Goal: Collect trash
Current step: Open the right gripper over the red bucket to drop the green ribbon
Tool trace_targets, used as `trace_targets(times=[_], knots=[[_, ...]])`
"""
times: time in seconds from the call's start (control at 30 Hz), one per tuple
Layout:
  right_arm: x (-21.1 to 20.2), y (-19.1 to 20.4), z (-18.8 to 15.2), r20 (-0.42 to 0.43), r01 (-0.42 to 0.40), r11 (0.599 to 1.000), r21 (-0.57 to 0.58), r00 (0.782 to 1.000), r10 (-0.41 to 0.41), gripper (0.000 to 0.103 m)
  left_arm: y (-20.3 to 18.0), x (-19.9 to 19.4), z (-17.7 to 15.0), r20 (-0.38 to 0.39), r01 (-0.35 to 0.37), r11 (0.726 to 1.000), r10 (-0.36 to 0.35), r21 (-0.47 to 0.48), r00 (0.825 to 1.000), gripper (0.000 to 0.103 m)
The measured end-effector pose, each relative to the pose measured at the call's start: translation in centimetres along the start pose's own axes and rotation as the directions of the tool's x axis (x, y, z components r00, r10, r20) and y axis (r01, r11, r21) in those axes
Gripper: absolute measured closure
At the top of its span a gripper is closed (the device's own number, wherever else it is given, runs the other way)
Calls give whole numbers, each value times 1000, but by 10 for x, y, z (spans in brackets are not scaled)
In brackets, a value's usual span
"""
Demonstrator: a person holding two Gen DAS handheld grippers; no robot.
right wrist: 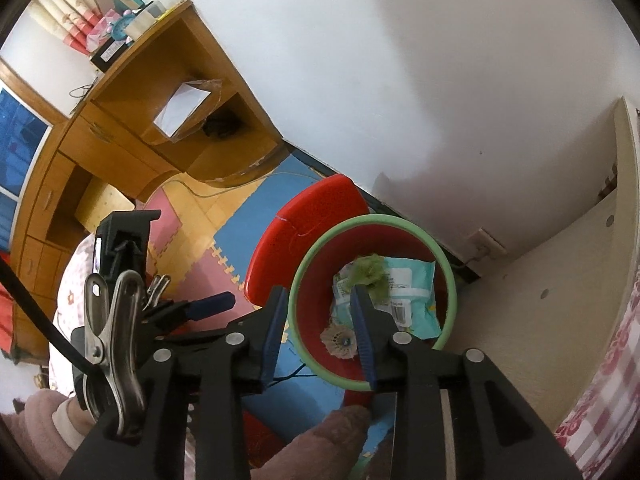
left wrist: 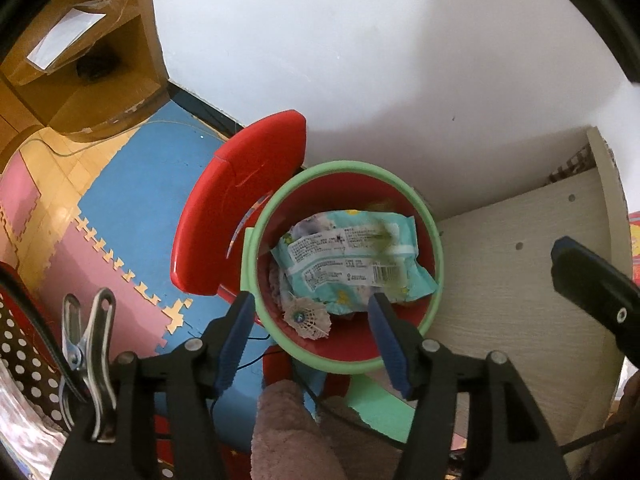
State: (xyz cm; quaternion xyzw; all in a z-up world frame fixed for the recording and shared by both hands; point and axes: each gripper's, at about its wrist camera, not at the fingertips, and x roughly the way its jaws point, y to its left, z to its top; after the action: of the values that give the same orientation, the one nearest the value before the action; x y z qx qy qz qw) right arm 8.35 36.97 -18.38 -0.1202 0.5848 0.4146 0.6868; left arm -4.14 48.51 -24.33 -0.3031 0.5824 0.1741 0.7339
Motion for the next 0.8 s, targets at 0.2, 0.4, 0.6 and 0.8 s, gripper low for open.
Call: trace_targets(times=[0.2,0.4,0.6,0.8], knots=[[-3,-2,-2,7,2,1000,17,1000,-2,69,-1,-5,2,2,0,1000,0,7,1000,40],[-13,-2,-9,18,1,999,39,1000,-1,69,-8,-16,2,11,8,999,-8,33,1000,40],[-27,0,-21,36,-6,998,64,999,4,69,-15,-27,3,15,19,998,-20,63,1000,40],[-46,1,-35,56,-21,997,71,998,17,69,-24,-41,1,21,9,995,-11,100,1000,40]])
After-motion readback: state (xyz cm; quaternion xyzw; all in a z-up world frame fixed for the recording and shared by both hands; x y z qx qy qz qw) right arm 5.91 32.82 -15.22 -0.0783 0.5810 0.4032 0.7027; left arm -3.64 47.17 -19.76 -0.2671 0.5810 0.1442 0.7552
